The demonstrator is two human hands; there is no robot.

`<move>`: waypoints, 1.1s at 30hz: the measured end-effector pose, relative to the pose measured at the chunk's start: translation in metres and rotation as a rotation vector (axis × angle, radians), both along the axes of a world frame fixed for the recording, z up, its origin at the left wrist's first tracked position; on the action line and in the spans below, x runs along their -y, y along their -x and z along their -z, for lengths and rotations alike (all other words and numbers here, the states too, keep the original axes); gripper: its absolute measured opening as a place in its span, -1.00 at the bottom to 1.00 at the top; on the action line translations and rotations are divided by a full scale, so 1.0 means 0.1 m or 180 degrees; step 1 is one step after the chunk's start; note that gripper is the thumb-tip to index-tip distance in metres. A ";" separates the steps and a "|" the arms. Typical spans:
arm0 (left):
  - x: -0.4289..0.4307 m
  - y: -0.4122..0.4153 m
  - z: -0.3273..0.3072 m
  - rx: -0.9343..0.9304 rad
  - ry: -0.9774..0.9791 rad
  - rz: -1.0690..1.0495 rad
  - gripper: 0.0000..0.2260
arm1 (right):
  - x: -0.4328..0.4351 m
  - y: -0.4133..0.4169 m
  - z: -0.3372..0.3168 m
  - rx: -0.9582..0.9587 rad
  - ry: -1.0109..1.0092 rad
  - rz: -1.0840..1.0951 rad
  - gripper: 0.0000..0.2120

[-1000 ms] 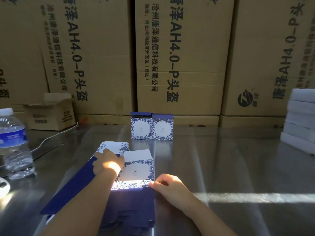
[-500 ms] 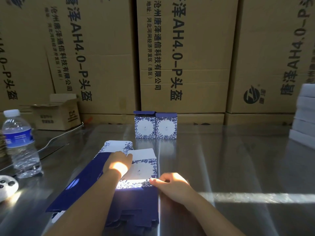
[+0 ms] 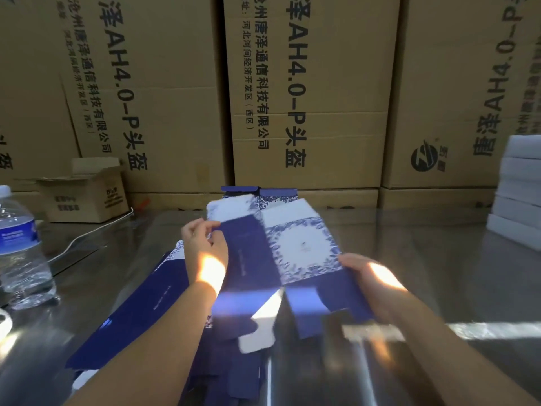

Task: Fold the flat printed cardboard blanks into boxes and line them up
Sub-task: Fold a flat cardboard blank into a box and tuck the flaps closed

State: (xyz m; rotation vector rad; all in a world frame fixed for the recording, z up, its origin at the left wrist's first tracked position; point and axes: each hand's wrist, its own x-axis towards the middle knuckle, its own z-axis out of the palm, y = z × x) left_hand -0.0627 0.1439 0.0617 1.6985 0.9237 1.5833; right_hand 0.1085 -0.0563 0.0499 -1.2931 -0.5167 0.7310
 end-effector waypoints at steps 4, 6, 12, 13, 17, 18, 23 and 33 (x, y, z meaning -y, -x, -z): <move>0.10 -0.31 0.04 -0.0443 0.0926 0.0660 -0.56 | 0.35 -0.45 0.14 -0.0438 -0.0081 -0.0116 -0.76; 0.25 -0.50 0.11 -0.0305 0.1563 0.1304 -0.42 | 0.40 -0.55 0.22 -0.0516 0.0045 0.0063 -0.77; 0.44 -0.95 0.28 -0.0789 0.1838 0.1762 -0.56 | 0.41 -0.68 0.24 -0.0641 -0.0207 0.0535 -0.83; 0.44 -0.96 0.31 -0.0724 0.2044 0.1865 -0.61 | 0.42 -0.71 0.24 -0.0738 -0.0374 0.0480 -0.78; 0.44 -0.96 0.41 -0.0528 0.2730 0.2176 -0.71 | 0.36 -0.67 0.29 -0.1056 -0.0809 0.0045 -0.53; 0.46 -0.95 0.40 -0.0449 0.2843 0.2304 -0.71 | 0.36 -0.65 0.29 -0.1075 -0.0959 -0.0181 -0.61; 0.48 -0.96 0.36 -0.0341 0.3003 0.2559 -0.58 | 0.37 -0.63 0.24 -0.1214 -0.1218 -0.0843 -0.51; 0.72 -1.10 0.38 -0.0955 0.2692 0.2298 -0.60 | 0.19 -0.59 0.35 -0.1127 -0.0902 -0.1525 -0.33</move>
